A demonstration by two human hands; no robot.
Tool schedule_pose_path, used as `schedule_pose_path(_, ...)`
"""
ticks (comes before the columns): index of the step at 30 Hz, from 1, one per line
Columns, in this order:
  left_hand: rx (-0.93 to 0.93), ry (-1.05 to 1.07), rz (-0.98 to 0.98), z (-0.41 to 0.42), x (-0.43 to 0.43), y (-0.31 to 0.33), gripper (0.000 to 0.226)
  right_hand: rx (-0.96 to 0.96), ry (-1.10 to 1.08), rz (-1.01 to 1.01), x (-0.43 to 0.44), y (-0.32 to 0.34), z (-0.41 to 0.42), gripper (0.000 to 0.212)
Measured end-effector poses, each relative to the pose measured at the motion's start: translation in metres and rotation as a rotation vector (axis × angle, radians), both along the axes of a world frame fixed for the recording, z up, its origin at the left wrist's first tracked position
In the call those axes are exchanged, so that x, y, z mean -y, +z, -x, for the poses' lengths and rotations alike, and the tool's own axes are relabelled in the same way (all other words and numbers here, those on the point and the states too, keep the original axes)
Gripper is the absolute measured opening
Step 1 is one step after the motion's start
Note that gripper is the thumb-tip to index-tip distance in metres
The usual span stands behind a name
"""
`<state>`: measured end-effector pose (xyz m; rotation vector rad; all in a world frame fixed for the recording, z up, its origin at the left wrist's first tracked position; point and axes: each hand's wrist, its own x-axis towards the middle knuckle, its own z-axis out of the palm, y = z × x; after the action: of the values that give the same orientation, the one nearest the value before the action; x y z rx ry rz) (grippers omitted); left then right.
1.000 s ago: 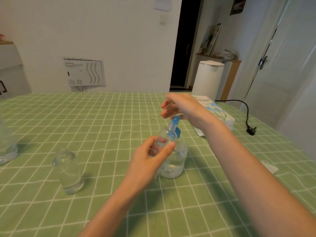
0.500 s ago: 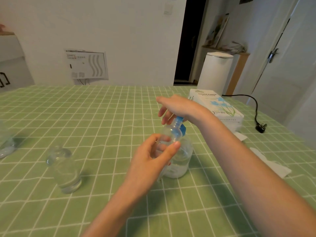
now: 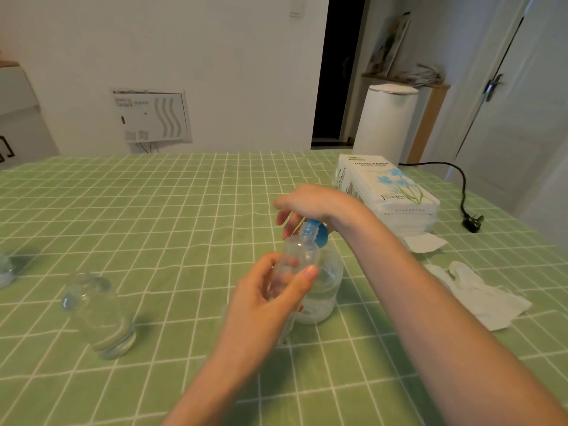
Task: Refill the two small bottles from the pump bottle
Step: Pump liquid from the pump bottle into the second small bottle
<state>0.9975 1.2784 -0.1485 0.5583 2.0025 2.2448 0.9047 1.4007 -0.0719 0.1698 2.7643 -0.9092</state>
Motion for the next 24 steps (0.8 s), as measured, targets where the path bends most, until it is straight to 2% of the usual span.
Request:
schedule_pose_path(5,0.013,0.035,0.037,0.001,0.001,-0.005,0.033,-0.012,0.001,-0.011,0.002,-0.002,-0.001,0.026)
schedule_pose_path(7,0.001,0.041,0.042,0.001,0.0,-0.005,0.037,-0.013,0.0,-0.004,0.001,0.001,-0.002,0.025)
schedule_pose_path(13,-0.01,0.025,0.003,0.002,-0.002,0.001,0.038,-0.043,0.028,-0.085,0.001,0.019,-0.005,0.032)
schedule_pose_path(24,-0.022,0.039,0.027,0.001,0.0,-0.003,0.034,-0.009,0.011,-0.075,0.004,0.007,-0.005,0.033)
